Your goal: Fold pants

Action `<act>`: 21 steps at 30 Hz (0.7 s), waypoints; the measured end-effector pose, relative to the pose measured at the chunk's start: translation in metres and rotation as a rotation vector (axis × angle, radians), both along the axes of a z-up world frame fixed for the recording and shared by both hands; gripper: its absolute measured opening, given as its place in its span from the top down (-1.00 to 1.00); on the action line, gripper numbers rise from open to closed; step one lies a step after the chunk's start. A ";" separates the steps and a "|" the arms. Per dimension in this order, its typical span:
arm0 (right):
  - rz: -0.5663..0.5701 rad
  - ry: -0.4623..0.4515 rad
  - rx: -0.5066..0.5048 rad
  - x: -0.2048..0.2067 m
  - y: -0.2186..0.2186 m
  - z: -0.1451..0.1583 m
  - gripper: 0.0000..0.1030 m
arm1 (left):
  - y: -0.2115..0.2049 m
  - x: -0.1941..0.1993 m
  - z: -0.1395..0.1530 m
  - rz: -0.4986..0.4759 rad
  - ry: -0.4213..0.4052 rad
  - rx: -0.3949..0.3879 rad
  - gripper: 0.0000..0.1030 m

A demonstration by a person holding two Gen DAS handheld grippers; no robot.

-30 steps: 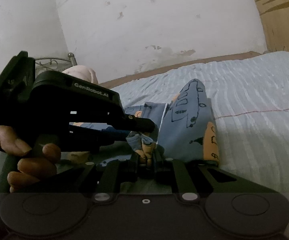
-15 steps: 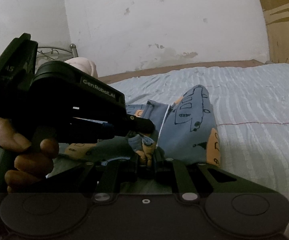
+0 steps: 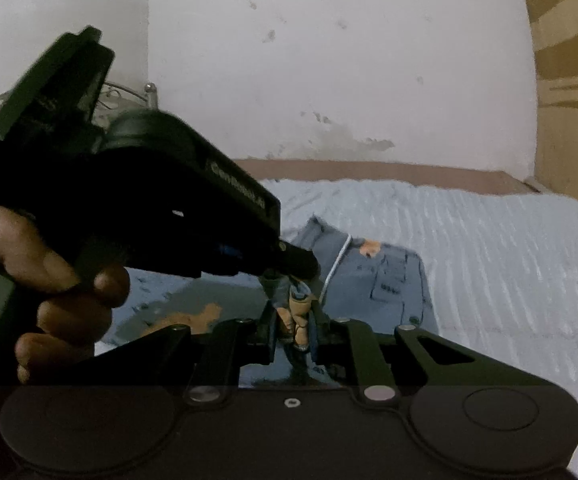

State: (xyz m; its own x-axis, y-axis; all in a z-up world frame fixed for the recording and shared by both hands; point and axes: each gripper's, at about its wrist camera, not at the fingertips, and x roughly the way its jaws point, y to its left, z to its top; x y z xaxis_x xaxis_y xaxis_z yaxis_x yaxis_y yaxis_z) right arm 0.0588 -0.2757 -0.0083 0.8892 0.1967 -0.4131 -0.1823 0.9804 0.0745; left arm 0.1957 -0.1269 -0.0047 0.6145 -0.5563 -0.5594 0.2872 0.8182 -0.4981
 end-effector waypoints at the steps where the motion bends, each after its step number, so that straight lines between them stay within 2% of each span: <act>1: 0.011 -0.004 0.000 0.001 0.002 0.004 0.69 | 0.007 -0.001 0.003 0.006 -0.005 0.006 0.83; 5: 0.085 -0.018 0.008 0.006 0.018 0.017 0.69 | 0.038 -0.006 0.013 0.055 -0.038 0.046 0.83; 7: 0.128 -0.006 0.045 0.011 0.030 0.018 0.69 | 0.056 -0.008 0.015 0.088 -0.059 0.061 0.83; 14: 0.266 0.018 0.070 0.027 0.081 0.008 0.69 | 0.117 -0.019 0.000 0.199 -0.009 0.027 0.83; 21: 0.346 0.073 0.033 0.034 0.115 -0.005 0.69 | 0.144 -0.022 -0.023 0.250 0.053 0.003 0.83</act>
State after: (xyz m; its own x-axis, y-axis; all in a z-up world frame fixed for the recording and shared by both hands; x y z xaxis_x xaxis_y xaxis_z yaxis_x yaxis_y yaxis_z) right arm 0.0925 -0.1602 -0.0138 0.7361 0.4953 -0.4613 -0.4960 0.8585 0.1304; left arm 0.1739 0.0172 -0.0280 0.7027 -0.3888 -0.5958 0.0493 0.8621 -0.5043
